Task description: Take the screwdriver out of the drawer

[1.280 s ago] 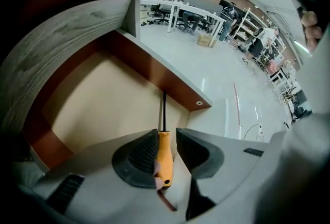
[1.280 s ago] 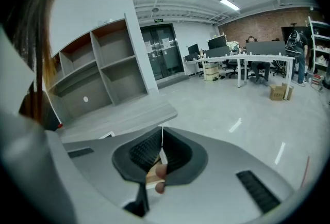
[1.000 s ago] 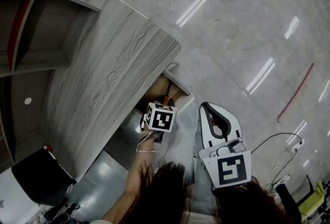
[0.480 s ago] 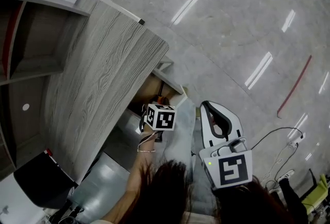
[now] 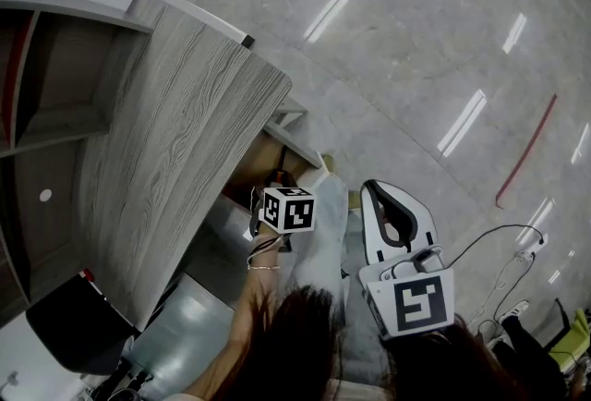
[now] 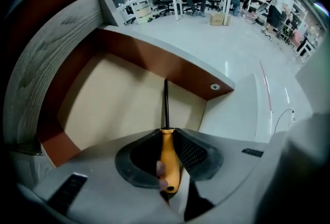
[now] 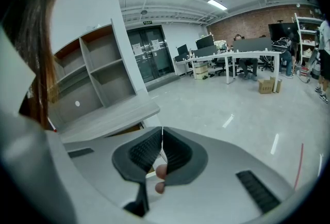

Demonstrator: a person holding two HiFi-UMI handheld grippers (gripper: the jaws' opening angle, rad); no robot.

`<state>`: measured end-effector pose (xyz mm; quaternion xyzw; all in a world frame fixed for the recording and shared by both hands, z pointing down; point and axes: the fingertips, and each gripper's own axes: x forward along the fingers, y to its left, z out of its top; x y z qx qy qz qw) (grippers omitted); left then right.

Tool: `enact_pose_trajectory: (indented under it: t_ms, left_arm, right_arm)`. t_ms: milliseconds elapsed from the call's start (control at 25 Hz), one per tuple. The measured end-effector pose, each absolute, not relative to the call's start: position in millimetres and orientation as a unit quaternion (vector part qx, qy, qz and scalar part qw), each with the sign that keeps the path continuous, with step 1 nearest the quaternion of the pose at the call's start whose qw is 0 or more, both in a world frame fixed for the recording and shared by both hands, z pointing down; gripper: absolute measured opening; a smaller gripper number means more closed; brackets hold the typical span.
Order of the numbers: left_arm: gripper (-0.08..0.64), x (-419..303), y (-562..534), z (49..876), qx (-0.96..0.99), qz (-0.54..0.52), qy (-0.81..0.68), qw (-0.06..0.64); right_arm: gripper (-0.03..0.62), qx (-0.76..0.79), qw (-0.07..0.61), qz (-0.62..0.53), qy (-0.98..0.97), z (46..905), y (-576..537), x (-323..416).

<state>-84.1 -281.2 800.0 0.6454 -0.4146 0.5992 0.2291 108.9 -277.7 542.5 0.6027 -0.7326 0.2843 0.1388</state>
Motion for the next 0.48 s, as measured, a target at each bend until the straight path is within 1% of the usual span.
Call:
enact_pose_trajectory:
  t_ms: [320, 480]
  left_arm:
    - [0.083, -84.5, -280.7, 794.0, 0.654, 0.571, -0.437, 0.238]
    - [0.083, -87.3, -281.5, 790.5, 0.653, 0.558, -0.445, 0.253]
  right_arm:
    - [0.028, 0.595, 0.129, 0.283, -0.741, 536.2, -274.4, 109.6]
    - [0.028, 0.599, 0.137, 0.278, -0.739, 536.0, -271.6, 114.7]
